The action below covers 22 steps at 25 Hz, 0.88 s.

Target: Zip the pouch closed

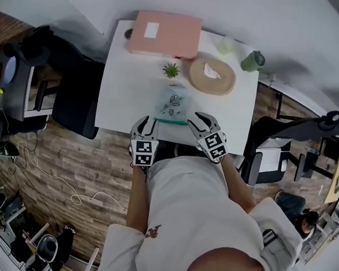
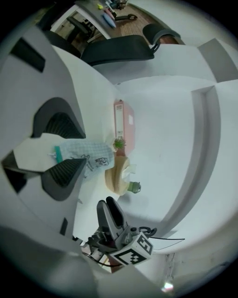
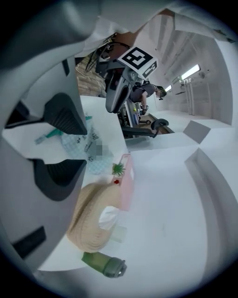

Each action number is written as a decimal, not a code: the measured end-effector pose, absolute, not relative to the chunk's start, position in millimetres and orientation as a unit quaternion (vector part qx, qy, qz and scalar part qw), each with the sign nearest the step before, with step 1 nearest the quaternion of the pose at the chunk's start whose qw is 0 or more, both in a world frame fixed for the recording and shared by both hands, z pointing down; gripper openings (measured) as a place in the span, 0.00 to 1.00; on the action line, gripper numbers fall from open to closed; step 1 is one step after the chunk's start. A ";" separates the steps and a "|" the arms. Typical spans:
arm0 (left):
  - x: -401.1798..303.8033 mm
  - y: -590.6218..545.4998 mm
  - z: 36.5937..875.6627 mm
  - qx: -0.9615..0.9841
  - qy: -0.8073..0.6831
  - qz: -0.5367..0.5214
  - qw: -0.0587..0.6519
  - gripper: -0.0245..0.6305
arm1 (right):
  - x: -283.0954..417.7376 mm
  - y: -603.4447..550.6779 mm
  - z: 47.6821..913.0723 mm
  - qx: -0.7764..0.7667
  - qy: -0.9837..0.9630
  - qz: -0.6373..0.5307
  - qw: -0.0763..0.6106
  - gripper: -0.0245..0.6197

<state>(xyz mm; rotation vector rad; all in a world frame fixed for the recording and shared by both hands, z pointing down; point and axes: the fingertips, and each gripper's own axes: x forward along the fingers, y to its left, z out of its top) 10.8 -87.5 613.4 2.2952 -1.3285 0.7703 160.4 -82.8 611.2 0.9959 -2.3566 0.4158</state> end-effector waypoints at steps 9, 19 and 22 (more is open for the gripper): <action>13.9 -126.6 493.4 0.827 -0.533 0.159 0.084 0.42 | 152.8 -126.4 487.9 0.427 -0.891 0.070 0.137 0.46; 24.4 -127.9 431.2 0.832 -0.545 0.099 0.031 0.54 | 165.0 -133.2 424.6 0.473 -0.877 0.010 0.084 0.53; 29.6 -126.7 425.0 0.835 -0.542 0.096 0.023 0.54 | 167.1 -132.2 421.5 0.472 -0.878 0.012 0.079 0.53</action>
